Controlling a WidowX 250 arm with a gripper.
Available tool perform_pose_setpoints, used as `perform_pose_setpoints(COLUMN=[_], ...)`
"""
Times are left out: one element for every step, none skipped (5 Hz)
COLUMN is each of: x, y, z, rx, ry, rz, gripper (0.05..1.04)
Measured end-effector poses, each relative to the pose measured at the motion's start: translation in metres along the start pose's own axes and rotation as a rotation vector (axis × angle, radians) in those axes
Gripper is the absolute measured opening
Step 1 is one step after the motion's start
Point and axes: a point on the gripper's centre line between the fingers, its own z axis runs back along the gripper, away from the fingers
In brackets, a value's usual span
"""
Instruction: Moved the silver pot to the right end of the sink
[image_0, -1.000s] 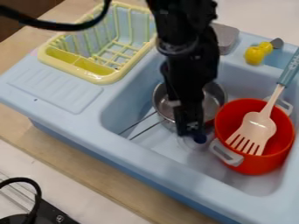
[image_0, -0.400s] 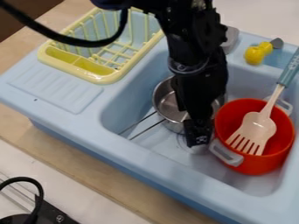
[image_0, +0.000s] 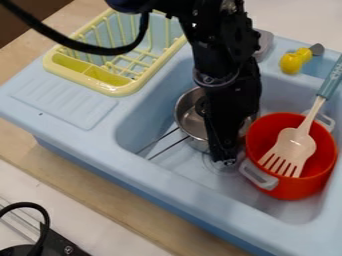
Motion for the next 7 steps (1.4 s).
perform_pose_setpoints(x=[-0.002, -0.002, -0.002, -0.004, -0.004, -0.004, -0.004], y=[0.001, 0.003, 0.004, 0.005, 0.007, 0.010, 0.012], z=[-0.002, -0.003, -0.004, -0.002, 0.016, 0.032, 0.042], rx=[-0.006, -0.012, -0.017, -0.009, 0.023, 0.048, 0.070], ry=[0.005, 0.005, 0.005, 0.025, 0.020, 0.022, 0.014], rz=[0.005, 0.009, 0.011, 0.017, 0.037, 0.060, 0.068], gripper=[0.163, 0.067, 0.060, 0.060, 0.058, 0.056, 0.056])
